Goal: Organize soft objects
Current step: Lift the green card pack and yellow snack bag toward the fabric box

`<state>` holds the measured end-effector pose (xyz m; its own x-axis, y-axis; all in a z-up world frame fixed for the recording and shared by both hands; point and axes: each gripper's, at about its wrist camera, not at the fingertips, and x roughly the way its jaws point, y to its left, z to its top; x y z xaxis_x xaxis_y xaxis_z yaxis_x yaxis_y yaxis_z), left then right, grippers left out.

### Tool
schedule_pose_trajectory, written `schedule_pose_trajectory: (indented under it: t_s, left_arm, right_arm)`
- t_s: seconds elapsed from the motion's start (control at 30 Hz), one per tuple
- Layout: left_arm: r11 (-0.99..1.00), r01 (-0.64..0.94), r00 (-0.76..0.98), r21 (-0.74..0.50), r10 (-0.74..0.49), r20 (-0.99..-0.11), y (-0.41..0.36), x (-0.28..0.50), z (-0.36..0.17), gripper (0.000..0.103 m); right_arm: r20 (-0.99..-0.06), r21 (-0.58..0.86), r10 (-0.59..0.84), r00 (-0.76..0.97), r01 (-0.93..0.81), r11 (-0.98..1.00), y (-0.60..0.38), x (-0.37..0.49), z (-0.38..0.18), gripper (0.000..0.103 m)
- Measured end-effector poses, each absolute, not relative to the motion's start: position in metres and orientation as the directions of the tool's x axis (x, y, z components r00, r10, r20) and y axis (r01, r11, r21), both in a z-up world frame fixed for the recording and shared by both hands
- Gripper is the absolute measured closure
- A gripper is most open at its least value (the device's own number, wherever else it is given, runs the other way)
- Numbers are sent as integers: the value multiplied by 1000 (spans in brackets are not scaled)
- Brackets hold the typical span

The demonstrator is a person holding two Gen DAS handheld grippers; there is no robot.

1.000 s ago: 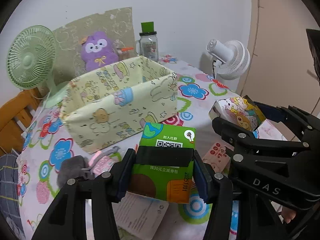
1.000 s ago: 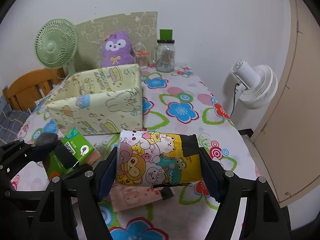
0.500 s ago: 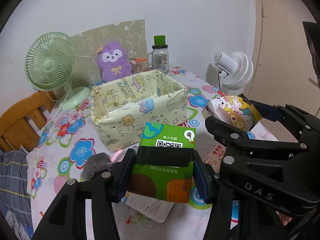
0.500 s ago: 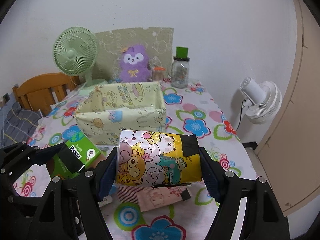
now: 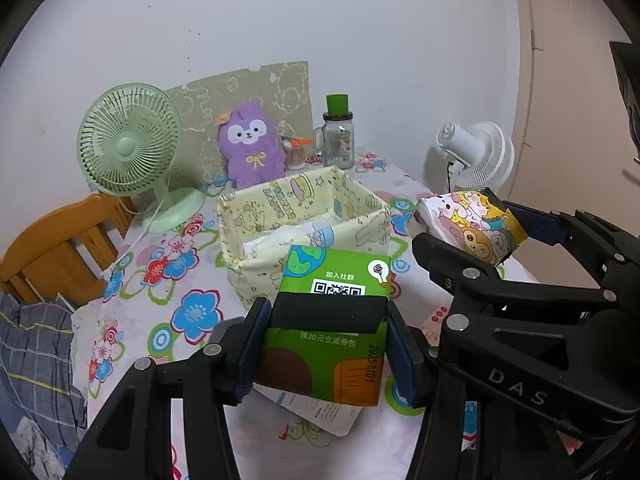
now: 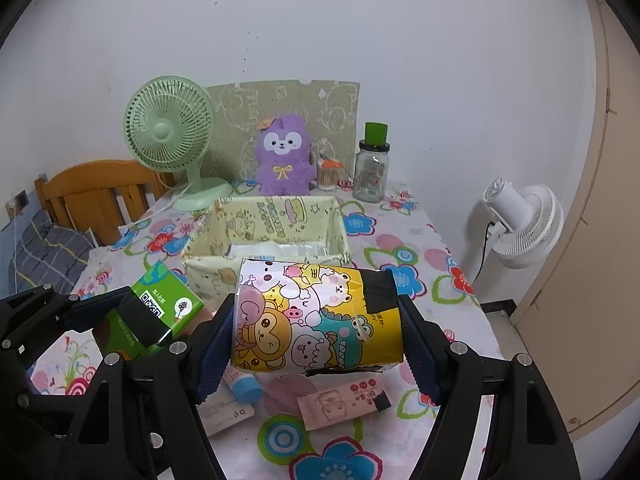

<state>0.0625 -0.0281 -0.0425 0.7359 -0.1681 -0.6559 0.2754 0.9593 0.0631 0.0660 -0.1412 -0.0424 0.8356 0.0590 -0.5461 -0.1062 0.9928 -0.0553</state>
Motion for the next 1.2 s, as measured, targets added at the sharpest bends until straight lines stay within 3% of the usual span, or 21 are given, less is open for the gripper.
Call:
schedule_pose_trajectory:
  t_s: [0.53, 1.2]
  left_arm:
    - [963, 261, 755, 71, -158, -636, -23, 86, -18, 46]
    - [968, 241, 741, 65, -140, -657, -19, 153, -28, 46]
  right_arm:
    - [-525, -55, 60, 849, -105, 993, -138, 90, -17, 26]
    - [-563, -46, 65, 824, -109, 993, -134, 165, -29, 26]
